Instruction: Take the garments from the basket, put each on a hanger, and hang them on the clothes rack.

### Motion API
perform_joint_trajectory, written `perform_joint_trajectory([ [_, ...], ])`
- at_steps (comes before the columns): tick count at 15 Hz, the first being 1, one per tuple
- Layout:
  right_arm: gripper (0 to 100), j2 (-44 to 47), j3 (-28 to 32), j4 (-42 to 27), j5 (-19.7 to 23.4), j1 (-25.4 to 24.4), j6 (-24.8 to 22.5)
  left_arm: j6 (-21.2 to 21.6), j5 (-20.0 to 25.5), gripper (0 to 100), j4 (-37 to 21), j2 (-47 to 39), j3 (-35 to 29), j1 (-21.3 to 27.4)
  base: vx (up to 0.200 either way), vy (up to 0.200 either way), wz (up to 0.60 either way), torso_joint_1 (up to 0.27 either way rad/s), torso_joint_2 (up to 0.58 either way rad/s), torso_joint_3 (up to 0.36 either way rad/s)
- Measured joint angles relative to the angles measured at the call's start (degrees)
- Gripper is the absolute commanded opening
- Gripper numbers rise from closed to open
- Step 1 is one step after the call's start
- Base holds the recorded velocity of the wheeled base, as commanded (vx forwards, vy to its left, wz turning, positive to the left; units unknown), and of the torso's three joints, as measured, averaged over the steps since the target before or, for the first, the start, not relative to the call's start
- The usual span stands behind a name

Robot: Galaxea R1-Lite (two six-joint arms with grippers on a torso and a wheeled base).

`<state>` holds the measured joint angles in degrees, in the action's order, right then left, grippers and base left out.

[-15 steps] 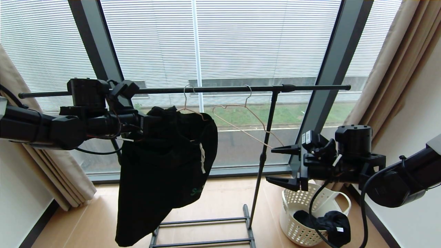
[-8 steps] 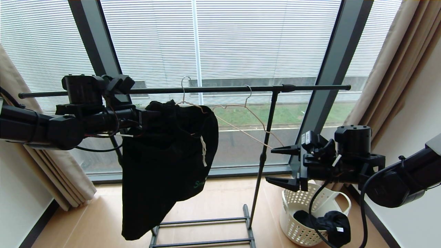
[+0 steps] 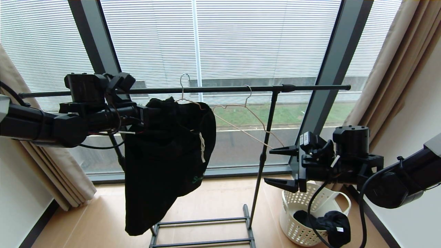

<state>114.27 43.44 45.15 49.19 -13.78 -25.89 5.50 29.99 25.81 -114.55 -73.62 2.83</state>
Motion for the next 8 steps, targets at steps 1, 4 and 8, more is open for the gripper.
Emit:
perform_joint_trajectory([
  [1,100,0.02,-0.02,0.02,0.00,0.00,0.00,0.02,-0.02,0,0.11,-0.39,-0.11,0.04,0.000,0.000,0.00,0.000,0.00,0.000],
  [4,100,0.20,-0.02,0.02,0.00,0.00,0.00,0.05,-0.29,0,1.15,-1.97,-0.35,0.00,0.000,0.000,0.00,0.000,0.00,0.000],
  [8,100,0.96,-0.06,1.12,0.00,0.00,0.00,0.11,-0.44,0,1.34,-3.00,-0.37,-0.02,0.000,0.000,0.00,0.000,0.00,0.000],
])
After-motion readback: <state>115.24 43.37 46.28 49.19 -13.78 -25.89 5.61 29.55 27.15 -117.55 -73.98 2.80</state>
